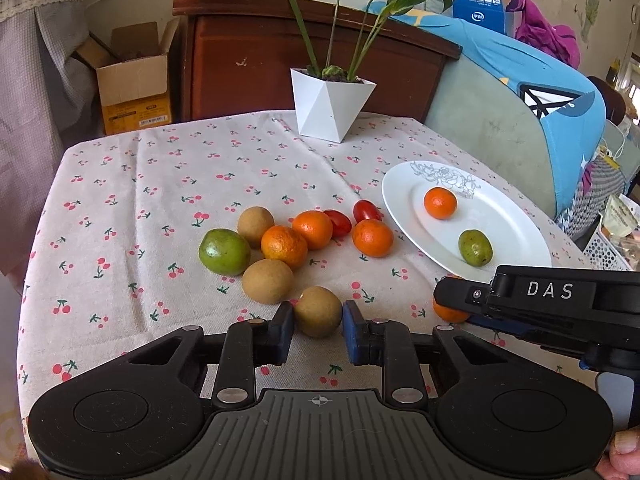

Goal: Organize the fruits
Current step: 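Carry the orange toward the plate with the right tool while the left tool grasps a kiwi, then lower the orange and kiwi onto the plate and open both tools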

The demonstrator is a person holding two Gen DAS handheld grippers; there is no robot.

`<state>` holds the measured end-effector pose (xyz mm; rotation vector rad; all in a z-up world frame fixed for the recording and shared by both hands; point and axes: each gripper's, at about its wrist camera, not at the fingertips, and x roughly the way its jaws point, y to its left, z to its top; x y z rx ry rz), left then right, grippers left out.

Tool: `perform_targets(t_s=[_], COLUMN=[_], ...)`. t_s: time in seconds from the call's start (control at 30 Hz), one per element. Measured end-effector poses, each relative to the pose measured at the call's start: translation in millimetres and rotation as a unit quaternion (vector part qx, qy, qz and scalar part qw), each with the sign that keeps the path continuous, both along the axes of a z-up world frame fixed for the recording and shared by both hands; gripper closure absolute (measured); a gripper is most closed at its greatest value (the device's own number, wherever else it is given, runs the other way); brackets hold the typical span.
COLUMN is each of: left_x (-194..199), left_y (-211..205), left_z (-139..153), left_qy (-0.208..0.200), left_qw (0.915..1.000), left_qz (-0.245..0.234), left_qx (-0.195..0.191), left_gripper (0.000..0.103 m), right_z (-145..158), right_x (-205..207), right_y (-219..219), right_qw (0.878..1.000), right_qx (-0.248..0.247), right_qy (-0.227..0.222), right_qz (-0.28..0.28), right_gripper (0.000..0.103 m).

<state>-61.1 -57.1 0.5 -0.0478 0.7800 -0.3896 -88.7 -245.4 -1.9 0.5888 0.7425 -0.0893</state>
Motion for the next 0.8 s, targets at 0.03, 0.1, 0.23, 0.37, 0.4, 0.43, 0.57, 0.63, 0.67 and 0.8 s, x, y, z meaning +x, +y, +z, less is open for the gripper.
perform_targets(t_s=[0.03,0.1,0.23,0.37,0.4,0.43,0.57,0.63,0.67,0.8], left_x=[-0.6,-1.3,2.6,12.9,15.1,17.3,27.8,32.2,34.3,40.4], left_y=[-0.1,-0.4,-4.1,-13.3,-17.0,-21.0,-38.2,-46.0,-50.0,-62.3], left_z=[3.1,10.5,24.1,32.1,33.8,35.3,35.6,32.3,29.9,20.7], left_qy=[-0.003,-0.01,-0.028,-0.023,-0.024,-0.028,-0.031,-0.026,-0.022,-0.009], left_qw=[1.0,0.9999,0.9992,0.9982,0.998,0.9979,0.9975,0.9976,0.9976,0.9974], left_qz=[0.0,0.001,0.003,0.002,0.0,-0.003,-0.014,-0.018,-0.02,-0.026], left_qx=[-0.003,-0.013,-0.03,-0.056,-0.059,-0.059,-0.062,-0.062,-0.063,-0.066], left_gripper=[0.08,0.08,0.08,0.079,0.079,0.079,0.079,0.079,0.079,0.079], right_z=[1.1,5.0,16.0,29.0,32.7,36.3,40.9,36.8,33.5,23.2], right_x=[-0.7,-2.7,-8.5,-14.2,-16.1,-17.5,-21.0,-19.7,-18.5,-16.2], right_y=[-0.5,-2.2,-9.9,-23.6,-28.2,-33.3,-51.9,-57.6,-59.6,-68.2], right_qw=[1.0,1.0,0.999,0.997,0.997,0.995,0.992,0.991,0.99,0.989], right_qx=[0.001,0.003,0.001,-0.018,-0.02,-0.02,-0.015,-0.012,-0.01,0.002], right_qy=[-0.002,-0.009,-0.03,-0.049,-0.055,-0.061,-0.072,-0.064,-0.058,-0.041], right_qz=[-0.001,-0.003,-0.018,-0.049,-0.059,-0.07,-0.107,-0.119,-0.125,-0.142], right_gripper=[0.072,0.072,0.072,0.072,0.072,0.072,0.072,0.072,0.072,0.072])
